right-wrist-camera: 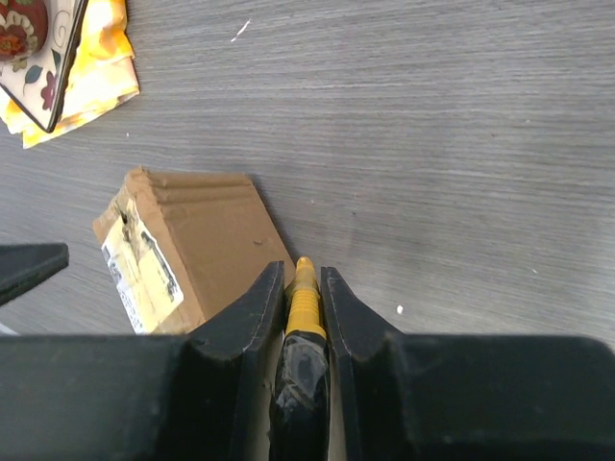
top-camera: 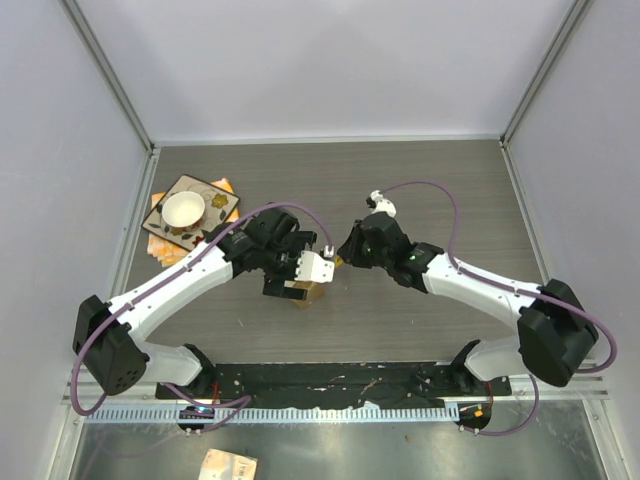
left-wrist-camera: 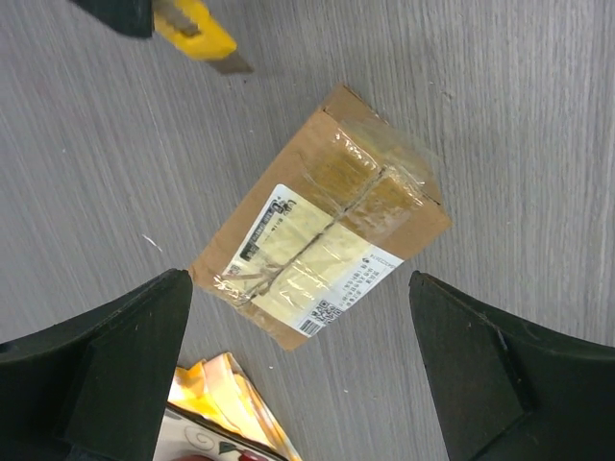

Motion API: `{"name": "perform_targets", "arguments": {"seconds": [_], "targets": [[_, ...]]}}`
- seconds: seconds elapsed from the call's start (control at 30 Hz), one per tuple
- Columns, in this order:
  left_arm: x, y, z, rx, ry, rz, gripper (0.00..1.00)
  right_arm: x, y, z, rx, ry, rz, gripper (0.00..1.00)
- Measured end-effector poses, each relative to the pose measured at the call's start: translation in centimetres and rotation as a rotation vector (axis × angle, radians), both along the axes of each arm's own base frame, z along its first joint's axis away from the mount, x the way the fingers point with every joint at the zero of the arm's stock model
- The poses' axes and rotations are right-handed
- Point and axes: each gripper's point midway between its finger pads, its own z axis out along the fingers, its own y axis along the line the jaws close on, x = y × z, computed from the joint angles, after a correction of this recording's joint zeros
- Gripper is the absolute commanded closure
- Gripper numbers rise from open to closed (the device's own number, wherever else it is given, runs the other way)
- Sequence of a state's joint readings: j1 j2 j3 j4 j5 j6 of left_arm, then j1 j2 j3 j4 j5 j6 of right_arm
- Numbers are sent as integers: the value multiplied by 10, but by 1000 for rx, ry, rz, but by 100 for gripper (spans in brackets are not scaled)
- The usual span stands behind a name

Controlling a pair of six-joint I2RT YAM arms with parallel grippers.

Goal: Unpack the express box

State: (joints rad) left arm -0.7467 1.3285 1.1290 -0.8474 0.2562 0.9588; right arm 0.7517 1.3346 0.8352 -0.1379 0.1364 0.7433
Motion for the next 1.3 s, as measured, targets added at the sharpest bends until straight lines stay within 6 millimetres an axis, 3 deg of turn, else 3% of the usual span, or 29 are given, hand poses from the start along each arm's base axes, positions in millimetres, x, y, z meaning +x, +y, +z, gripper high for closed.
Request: {"name": "perform_targets", "arguments": {"seconds": [0.13,0.37,0.67,1.0,1.3], "targets": [[6,-2,-4,1,-43,-17,0,13,11,-6,14,-1,-21,99],[10,9,-35,91,-113,-49,0,44,32,-12,54,-34,-68,99],[19,5,-34,84,-182,-30,0,70,68,-9,177,-56,-59,99],[4,-2,-27,24,-91,103,0,62,94,-7,283,-9,33,99],[1,-3,-1,-25,-71,194,0,60,92,-10,293,18,60,99]]}}
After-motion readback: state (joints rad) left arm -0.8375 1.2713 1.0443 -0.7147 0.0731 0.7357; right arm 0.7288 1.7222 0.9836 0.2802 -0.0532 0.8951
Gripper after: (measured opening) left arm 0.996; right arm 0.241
